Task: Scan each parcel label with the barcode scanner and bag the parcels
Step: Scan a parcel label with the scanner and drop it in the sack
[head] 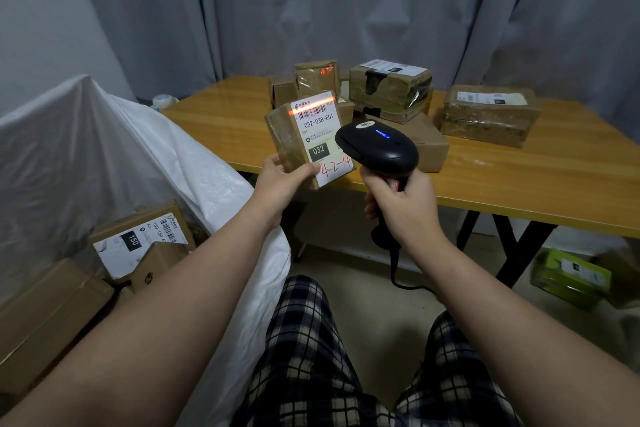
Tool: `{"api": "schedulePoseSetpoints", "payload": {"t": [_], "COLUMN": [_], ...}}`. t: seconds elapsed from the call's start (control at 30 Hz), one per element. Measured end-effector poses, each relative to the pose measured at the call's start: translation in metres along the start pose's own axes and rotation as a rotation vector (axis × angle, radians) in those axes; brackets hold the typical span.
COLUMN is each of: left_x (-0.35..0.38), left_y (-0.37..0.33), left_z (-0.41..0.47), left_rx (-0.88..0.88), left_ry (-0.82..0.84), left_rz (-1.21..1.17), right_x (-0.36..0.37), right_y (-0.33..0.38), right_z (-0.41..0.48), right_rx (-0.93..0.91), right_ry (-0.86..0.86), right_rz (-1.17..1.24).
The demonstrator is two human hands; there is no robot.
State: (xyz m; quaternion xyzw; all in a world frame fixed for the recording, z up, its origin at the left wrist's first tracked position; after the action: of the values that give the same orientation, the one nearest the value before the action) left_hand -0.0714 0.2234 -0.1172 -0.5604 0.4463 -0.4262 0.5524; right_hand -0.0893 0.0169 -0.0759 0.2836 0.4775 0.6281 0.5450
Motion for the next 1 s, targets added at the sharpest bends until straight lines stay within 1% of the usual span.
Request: {"api": "schedulePoseSetpoints", "payload": {"t": [0.17,0.3,0.43,0.5,0.53,0.63,0.67,0.73,0.77,0.83,0.93,1.0], "left_x": [-0.010,-0.032,-0.079,-0.112,-0.132,-0.196,-0.214,-0.239,-0.247,-0.254,-0.253,-0.245], "left_y": [-0.001,-0.007,-0.013,-0.013,-0.015,-0.023,-0.027,-0.038,-0.043,-0.047,-0.037,-0.018], "left_z": [-0.019,-0.044,-0.080,-0.100,-0.111,-0.141,-0.148,-0.154,-0.152,-0.135,-0.095,-0.067], "left_rx": [0.051,0.116,0.171,0.182,0.190,0.139,0.110,0.066,0.062,0.062,0.025,-0.030], "left_ry": [-0.037,-0.079,-0.206,-0.294,-0.363,-0.607,-0.662,-0.710,-0.711,-0.658,-0.532,-0.448], "left_rz": [-0.012,0.004,0.070,0.097,0.150,0.542,0.673,0.919,1.048,1.298,1.559,1.725], "right_x": [0.013,0.043,0.094,0.125,0.140,0.185,0.198,0.218,0.226,0.237,0.244,0.243], "right_y": [0.004,0.012,0.023,0.028,0.030,0.030,0.030,0.029,0.027,0.023,0.016,0.008], "right_z": [0.001,0.004,0.005,0.006,0.007,0.008,0.009,0.012,0.015,0.021,0.028,0.032], "right_rx": [-0.009,-0.034,-0.050,-0.054,-0.048,-0.020,-0.011,0.012,0.027,0.054,0.093,0.118], "right_ry": [0.022,0.075,0.179,0.241,0.268,0.371,0.400,0.429,0.434,0.439,0.414,0.397], "right_rz": [0.019,0.032,0.090,0.120,0.130,0.108,0.101,0.100,0.088,0.053,0.023,0.020]}}
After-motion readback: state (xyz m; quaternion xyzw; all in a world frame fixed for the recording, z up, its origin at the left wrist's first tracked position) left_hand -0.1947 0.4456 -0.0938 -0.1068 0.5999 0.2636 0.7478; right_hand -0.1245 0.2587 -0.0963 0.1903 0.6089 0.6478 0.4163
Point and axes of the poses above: each hand's wrist, its own z-axis towards the middle knuckle, its own x-axis out of the palm, y = z × x, the point moved 8 cm from there along z, towards the middle knuckle, and after that the axes turned 9 degrees about y, right-handed, at the moved point
